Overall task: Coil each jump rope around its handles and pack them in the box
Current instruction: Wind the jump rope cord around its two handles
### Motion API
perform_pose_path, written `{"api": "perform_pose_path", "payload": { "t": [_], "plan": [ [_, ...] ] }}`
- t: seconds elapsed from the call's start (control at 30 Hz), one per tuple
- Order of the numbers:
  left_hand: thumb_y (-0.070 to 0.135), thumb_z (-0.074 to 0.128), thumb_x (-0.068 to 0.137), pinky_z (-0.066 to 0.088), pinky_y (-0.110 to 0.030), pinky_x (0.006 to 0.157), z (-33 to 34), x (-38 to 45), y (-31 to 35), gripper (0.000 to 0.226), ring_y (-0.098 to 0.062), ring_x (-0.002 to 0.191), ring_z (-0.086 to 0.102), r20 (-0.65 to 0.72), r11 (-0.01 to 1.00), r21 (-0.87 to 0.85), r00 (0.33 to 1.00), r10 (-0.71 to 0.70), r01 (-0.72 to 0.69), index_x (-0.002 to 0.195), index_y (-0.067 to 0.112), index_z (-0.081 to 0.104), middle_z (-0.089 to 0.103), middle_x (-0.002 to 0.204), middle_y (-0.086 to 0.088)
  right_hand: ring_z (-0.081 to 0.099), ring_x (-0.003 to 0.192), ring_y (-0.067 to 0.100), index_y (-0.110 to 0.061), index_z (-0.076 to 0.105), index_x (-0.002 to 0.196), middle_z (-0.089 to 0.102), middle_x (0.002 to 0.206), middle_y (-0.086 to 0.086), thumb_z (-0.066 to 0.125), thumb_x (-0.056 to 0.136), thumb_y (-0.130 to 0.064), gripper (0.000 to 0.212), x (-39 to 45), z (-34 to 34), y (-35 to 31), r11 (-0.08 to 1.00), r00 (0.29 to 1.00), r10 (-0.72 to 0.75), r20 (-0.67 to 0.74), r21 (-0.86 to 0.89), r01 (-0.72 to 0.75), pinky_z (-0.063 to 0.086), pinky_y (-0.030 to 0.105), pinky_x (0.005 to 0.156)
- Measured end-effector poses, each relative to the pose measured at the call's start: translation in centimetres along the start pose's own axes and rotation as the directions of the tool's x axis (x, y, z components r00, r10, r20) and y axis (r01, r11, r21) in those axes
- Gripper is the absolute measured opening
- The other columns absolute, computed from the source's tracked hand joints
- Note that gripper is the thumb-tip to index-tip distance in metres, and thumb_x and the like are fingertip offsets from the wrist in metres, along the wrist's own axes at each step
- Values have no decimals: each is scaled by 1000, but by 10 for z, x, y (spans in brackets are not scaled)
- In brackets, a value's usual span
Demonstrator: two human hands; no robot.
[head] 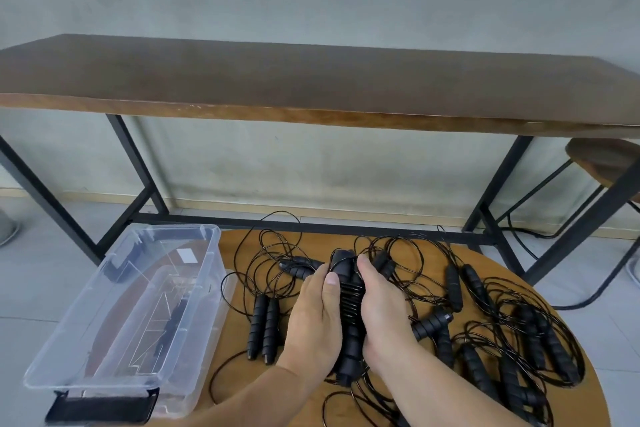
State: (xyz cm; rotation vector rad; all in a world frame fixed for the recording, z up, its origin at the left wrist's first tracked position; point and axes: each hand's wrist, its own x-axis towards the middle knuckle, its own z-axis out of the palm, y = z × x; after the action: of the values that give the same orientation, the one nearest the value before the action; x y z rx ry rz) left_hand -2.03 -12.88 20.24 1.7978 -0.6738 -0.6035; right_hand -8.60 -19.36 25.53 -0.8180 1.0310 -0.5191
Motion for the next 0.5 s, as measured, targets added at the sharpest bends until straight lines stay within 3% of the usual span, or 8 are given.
{"api": "perform_pose_path", "payload": {
  "t": [0.1, 0.17, 0.23, 0.3, 0.37, 0.5],
  "plan": [
    [82, 26, 82, 39, -44, 112, 0, 6, -12, 77, -14, 127, 52, 65, 987, -75, 988, -139, 144, 137, 34, 52, 62, 131, 7, 68, 91, 28, -22, 68, 97, 72, 97, 10, 49, 98, -51, 34, 6, -2, 10, 998, 999, 34, 25, -59, -33, 56, 38, 69],
    [64, 32, 95, 43, -43, 109, -1, 4, -20, 53, -13, 121, 57, 99, 955, -127, 961, -257, 268, 132, 35, 56, 66, 124, 8, 66, 93, 25, -26, 65, 97, 71, 102, 8, 46, 98, -55, 35, 12, -2, 18, 991, 998, 67, 8, -118, -66, 54, 36, 67],
    [49, 32, 103, 45, -41, 107, 0, -1, -27, 40, -13, 116, 59, 88, 925, -148, 937, -339, 349, 130, 34, 58, 67, 118, 8, 63, 99, 24, -28, 64, 107, 68, 110, 5, 44, 98, -58, 37, 20, -3, 26, 978, 994, 105, 8, -180, -102, 53, 39, 76],
    [46, 33, 104, 41, -40, 110, 3, -7, -32, 38, -12, 120, 56, 63, 906, -146, 918, -391, 396, 131, 32, 56, 64, 123, 10, 61, 102, 24, -26, 59, 124, 64, 116, 3, 43, 98, -58, 44, 25, -4, 36, 958, 988, 155, 12, -245, -148, 52, 40, 79],
    [43, 34, 105, 35, -37, 115, 4, -15, -38, 34, -12, 128, 48, 54, 887, -136, 897, -439, 442, 132, 33, 51, 56, 132, 12, 61, 96, 24, -26, 56, 124, 63, 110, 4, 43, 98, -57, 43, 30, -8, 48, 933, 982, 190, 18, -314, -175, 52, 39, 75],
    [46, 38, 102, 38, -38, 113, 1, -27, -67, 46, -15, 130, 47, 9, 833, -139, 842, -539, 535, 144, 29, 45, 49, 141, 4, 56, 115, 28, -23, 50, 138, 57, 131, 7, 41, 95, -65, 61, 48, -14, 80, 800, 974, 223, 39, -578, -160, 47, 45, 99]
  ]
}}
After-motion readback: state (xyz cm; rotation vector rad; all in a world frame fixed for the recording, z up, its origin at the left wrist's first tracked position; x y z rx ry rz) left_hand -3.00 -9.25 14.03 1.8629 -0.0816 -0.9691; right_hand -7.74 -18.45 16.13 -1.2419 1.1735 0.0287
